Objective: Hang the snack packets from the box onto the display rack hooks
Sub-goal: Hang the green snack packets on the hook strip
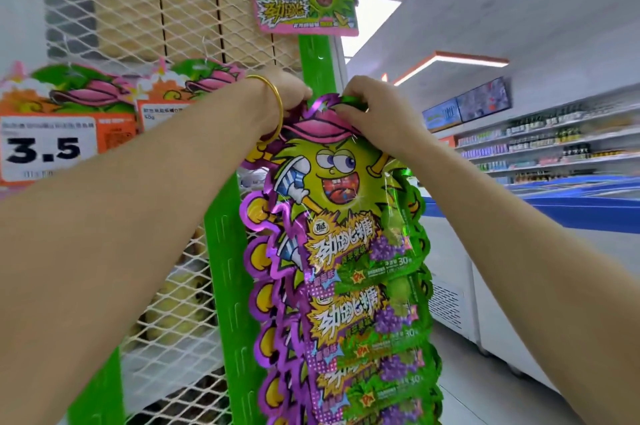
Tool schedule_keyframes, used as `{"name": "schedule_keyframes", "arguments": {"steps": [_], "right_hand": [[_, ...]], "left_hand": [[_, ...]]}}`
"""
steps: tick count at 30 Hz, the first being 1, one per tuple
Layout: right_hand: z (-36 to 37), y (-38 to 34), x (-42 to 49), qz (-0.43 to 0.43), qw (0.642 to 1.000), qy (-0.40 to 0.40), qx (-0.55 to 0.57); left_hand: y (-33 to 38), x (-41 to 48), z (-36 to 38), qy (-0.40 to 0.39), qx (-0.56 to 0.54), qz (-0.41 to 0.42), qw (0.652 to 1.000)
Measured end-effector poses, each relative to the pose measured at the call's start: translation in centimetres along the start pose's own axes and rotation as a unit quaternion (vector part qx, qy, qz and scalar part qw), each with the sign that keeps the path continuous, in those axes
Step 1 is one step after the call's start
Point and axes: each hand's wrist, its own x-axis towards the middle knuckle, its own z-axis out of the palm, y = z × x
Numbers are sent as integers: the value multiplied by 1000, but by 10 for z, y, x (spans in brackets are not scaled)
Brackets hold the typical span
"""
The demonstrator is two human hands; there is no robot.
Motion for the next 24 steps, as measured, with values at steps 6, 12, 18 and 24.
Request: {"name": "schedule_keyframes", "arguments": {"steps": [6, 12, 18, 24], "right_hand": [[2, 3, -7, 8, 997, -59, 41], [7, 6, -11, 29, 996, -68, 47], [-4, -6, -31, 77, 996, -45, -18], [-5, -60, -130, 86, 986, 112, 84]], "left_hand": [[-10, -12, -2, -39, 35, 9, 999], [-13, -28, 1, 6, 125, 91, 988], [-24, -57, 6, 97, 197, 196, 956], [-71, -155, 8, 107, 87, 261, 956]]}}
